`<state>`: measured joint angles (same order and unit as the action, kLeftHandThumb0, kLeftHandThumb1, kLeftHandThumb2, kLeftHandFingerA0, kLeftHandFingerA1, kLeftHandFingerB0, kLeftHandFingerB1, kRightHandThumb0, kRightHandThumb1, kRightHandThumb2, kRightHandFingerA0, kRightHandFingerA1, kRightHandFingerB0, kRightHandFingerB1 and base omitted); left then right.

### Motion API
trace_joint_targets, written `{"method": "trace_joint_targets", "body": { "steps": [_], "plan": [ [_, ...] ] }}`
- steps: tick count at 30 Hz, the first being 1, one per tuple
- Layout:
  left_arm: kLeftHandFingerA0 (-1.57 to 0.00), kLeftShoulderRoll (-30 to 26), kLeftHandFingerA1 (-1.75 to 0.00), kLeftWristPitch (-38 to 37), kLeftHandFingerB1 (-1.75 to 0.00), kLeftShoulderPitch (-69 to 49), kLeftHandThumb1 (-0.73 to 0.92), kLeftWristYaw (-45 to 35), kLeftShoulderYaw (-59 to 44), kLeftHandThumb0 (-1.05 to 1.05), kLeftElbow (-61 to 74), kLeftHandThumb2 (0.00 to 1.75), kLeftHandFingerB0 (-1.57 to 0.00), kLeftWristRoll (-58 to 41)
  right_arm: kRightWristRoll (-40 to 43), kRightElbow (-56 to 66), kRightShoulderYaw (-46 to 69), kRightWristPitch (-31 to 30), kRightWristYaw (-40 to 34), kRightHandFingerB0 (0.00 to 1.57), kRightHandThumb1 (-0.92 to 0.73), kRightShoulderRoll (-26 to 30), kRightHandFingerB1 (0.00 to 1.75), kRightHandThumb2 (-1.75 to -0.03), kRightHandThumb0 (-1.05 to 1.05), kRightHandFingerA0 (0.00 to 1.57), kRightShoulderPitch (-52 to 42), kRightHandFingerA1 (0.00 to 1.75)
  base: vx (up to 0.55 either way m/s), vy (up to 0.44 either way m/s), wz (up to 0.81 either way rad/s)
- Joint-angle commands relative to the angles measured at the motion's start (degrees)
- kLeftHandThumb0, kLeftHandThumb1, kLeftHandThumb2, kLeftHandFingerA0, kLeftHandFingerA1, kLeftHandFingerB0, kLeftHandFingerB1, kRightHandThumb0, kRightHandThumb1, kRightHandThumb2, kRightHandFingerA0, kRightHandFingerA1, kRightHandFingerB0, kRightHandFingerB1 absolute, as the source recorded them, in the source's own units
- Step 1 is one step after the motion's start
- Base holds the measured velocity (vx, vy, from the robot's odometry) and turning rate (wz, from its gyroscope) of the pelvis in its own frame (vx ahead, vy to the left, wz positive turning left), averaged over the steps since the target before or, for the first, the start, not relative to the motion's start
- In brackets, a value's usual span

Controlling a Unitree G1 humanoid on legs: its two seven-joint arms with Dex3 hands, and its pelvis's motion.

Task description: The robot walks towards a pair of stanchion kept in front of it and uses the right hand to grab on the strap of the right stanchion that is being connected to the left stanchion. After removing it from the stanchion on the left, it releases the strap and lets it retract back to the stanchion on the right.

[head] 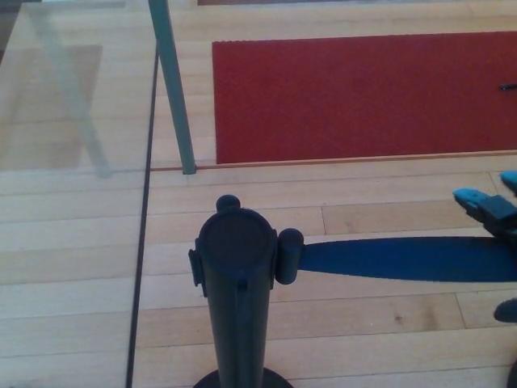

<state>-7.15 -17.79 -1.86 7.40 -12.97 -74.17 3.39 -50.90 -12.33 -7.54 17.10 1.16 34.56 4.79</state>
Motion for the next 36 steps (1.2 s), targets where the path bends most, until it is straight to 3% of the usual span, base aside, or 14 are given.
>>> {"method": "trace_joint_targets", "body": {
  "steps": [1, 4, 5, 7, 9, 10, 18, 20, 25, 27, 29, 30, 32, 36],
  "plan": [
    [-1.57, -2.09, -1.14, -0.37, -0.97, -1.35, -0.2, 0.89, -0.38, -0.46, -0.41, 1.74, -1.46, -0.72, -1.58, -8.78, -4.55, -3.26, -3.92, 0.0, -0.48, -3.05, 0.51, -0.51, -0.5, 0.0, 4.2, 0.74, 0.0, 0.0, 0.0],
    [-1.57, -1.94, -1.13, -0.37, -0.99, -1.51, -0.24, 0.85, -0.2, -0.36, -0.45, 1.75, -1.5, -0.61, -1.58, -10.59, -5.22, -0.27, -11.45, 0.03, -0.4, -3.47, 0.7, -0.84, -0.35, 0.31, 4.05, 0.9, 0.0, 0.0, 0.0],
    [-1.57, -2.04, -1.16, -0.13, -0.98, -1.64, -0.23, 1.12, -0.11, -0.38, -0.47, 1.75, -1.53, -0.51, -1.79, -11.44, -5.61, 1.53, -15.55, 0.0, -0.58, -3.69, 1.52, -0.91, -0.07, 1.36, 4.1, 1.71, 0.0, 0.0, 0.0],
    [-1.57, -2.33, -1.14, 0.4, -1.05, -1.95, -0.15, 1.47, 0.0, -0.46, -0.58, 1.66, -1.4, -0.35, -2.55, -11.95, -6.08, 5.26, -22.97, 0.43, -0.58, -3.7, 1.65, -1.08, -0.11, 1.16, 4.0, 1.53, 0.0, 0.0, 0.0],
    [-1.57, -2.6, -1.14, 0.79, -1.05, -2.23, -0.15, 1.54, 0.04, -0.46, -0.7, 1.66, -1.4, -0.29, -3.29, -12.01, -6.58, 8.51, -29.2, 0.43, -0.58, -3.31, 1.65, -1.08, -0.11, 1.16, 3.96, 1.53, 0.0, 0.0, 0.0],
    [-1.57, -2.56, -1.17, 0.46, -1.04, -2.4, -0.22, 1.42, -0.09, -0.44, -0.66, 1.74, -1.45, -0.44, -3.48, -11.05, -6.37, 9.71, -31.79, 0.74, -0.65, -3.3, 1.71, -0.68, -0.3, 1.49, 3.83, 1.75, 0.0, 0.0, 0.0],
    [-1.57, -2.24, -1.13, -0.37, -1.04, -2.81, -0.19, 1.19, 0.22, -0.45, -0.58, 1.71, -1.42, -0.17, -5.35, -8.11, -6.55, 13.08, -42.64, 0.73, -0.56, -3.05, 1.75, -0.97, -0.23, 1.32, 4.57, 1.75, 0.0, 0.0, 0.0],
    [-1.57, -1.56, -1.14, -0.05, -1.0, -2.7, -0.18, 1.1, -0.17, -0.46, -0.64, 1.73, -1.43, -0.68, -5.43, -3.05, -5.47, 13.46, -42.37, 0.7, -0.57, -2.27, 1.75, -1.42, -0.33, 1.08, 5.04, 1.75, 0.0, 0.0, 0.0],
    [-1.57, -1.4, -1.12, 0.14, -1.03, -2.63, -0.21, 1.65, 0.19, -0.4, -0.5, 1.75, -1.43, -0.31, -4.06, 2.44, -3.49, 13.47, -40.71, 0.69, -0.77, -1.71, 1.75, -1.38, -0.44, 1.09, 5.19, 1.75, 0.0, 0.0, 0.0],
    [-1.57, -1.55, -1.13, -0.08, -1.01, -2.84, -0.24, 1.17, 0.02, -0.4, -0.51, 1.75, -1.45, -0.5, -3.08, 5.13, -2.33, 14.21, -39.69, 0.79, -0.87, -1.11, 1.28, -1.47, -0.59, 1.15, 7.04, 1.47, 0.0, 0.0, 0.0],
    [-1.57, -1.61, -1.13, -0.45, -1.01, -3.14, -0.24, 0.87, -0.1, -0.4, -0.51, 1.75, -1.45, -0.65, -2.44, 6.47, -1.83, 14.34, -38.42, 0.79, -0.87, -0.84, 1.28, -1.47, -0.59, 1.15, 8.26, 1.47, 0.0, 0.0, 0.0],
    [-1.57, -1.53, -1.14, -0.52, -0.99, -3.33, -0.26, 0.57, -0.3, -0.37, -0.5, 1.75, -1.49, -0.91, -1.82, 6.95, -1.53, 14.43, -37.49, 0.52, -0.92, -0.7, 1.75, -1.33, -0.54, 1.11, 9.04, 1.75, 0.0, 0.0, 0.0],
    [-1.57, -1.4, -1.15, -0.28, -0.98, -3.42, -0.21, 0.36, -0.54, -0.42, -0.5, 1.75, -1.46, -1.21, -0.87, 8.24, -0.87, 13.28, -34.82, 0.83, -0.89, -0.78, 1.34, -1.52, -0.63, 1.19, 11.42, 1.53, 0.0, 0.0, 0.0],
    [-1.57, -1.22, -1.12, -0.23, -1.0, -3.55, -0.24, 0.73, -0.32, -0.36, -0.59, 1.75, -1.46, -0.88, 0.56, 10.13, 0.3, 12.46, -31.86, 0.72, -0.92, -0.97, 1.48, -1.27, -0.54, 1.2, 14.22, 1.75, 0.0, -0.001, -0.02]
  ]
}}
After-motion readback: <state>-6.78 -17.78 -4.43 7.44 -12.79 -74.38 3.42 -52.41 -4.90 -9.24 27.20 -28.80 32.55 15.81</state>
